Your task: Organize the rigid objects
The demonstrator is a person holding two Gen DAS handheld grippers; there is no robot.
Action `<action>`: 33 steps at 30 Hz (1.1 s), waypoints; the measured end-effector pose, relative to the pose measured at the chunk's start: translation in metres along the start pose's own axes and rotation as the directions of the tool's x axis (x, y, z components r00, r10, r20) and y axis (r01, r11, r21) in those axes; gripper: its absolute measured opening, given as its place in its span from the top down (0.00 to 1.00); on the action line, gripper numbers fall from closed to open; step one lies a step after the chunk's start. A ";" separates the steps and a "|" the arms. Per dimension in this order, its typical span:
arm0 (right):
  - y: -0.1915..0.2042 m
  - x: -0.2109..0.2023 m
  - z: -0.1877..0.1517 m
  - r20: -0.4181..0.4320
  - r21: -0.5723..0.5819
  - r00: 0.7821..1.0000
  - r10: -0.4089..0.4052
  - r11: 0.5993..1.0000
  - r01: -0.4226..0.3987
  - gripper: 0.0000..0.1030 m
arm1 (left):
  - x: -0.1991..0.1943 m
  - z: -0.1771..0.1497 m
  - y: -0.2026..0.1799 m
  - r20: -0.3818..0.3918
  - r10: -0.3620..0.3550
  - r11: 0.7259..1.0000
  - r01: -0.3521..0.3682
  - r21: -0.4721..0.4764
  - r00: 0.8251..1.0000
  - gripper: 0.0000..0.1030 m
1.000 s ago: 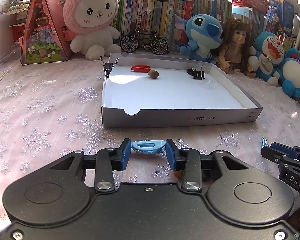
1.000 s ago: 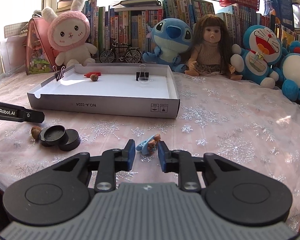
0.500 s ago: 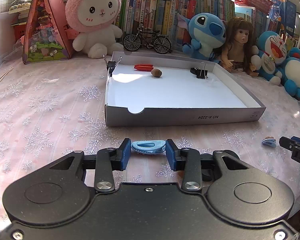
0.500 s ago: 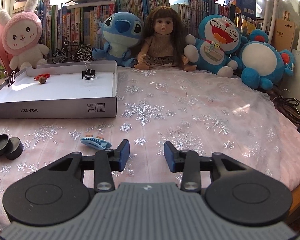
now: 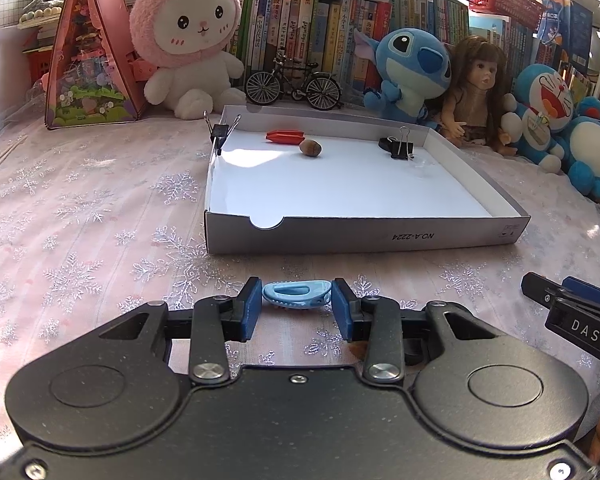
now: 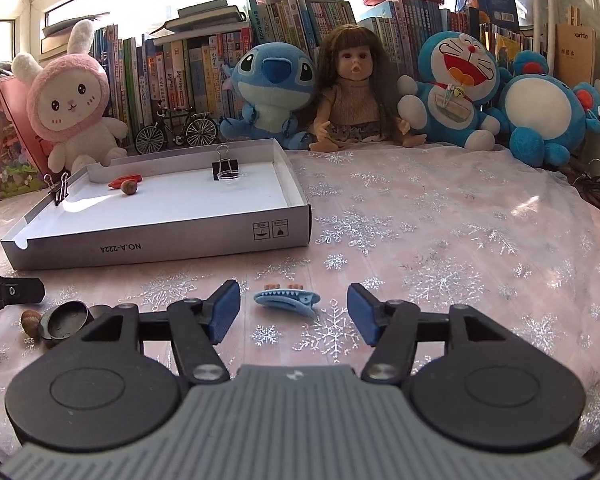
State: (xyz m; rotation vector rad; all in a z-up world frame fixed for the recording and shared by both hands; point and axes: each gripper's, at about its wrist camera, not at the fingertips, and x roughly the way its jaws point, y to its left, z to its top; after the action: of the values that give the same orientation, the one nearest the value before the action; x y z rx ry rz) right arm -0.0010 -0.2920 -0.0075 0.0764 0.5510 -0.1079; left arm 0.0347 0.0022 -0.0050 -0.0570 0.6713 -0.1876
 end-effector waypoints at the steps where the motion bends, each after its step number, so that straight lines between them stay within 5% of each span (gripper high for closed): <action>1: 0.002 0.001 0.000 0.010 -0.001 1.000 -0.017 1.000 0.017 0.30 | 0.000 -0.001 0.000 0.002 0.004 1.000 -0.004 0.000 1.000 0.65; 10: 0.010 0.007 -0.004 0.016 0.006 0.998 -0.054 0.998 0.054 0.30 | -0.002 -0.006 -0.003 0.034 0.046 0.998 -0.047 0.039 0.998 0.47; 16: 0.016 0.008 -0.006 0.017 0.028 0.998 -0.054 0.998 0.054 0.34 | 0.004 -0.005 -0.002 0.023 0.060 0.998 -0.060 0.019 0.998 0.47; 23: 0.020 0.010 -0.005 0.009 0.015 0.999 -0.046 0.999 0.046 0.57 | 0.005 -0.007 -0.007 0.032 0.074 0.996 -0.076 0.047 0.997 0.64; 33: 0.019 -0.001 0.004 0.032 -0.028 0.999 -0.020 0.999 0.021 0.57 | -0.010 0.002 -0.009 0.068 0.029 0.997 -0.034 0.066 0.997 0.64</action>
State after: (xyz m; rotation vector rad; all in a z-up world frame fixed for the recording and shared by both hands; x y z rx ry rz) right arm 0.0032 -0.2733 -0.0026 0.0412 0.5215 -0.1207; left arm 0.0267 -0.0049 0.0034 0.0119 0.5988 -0.1771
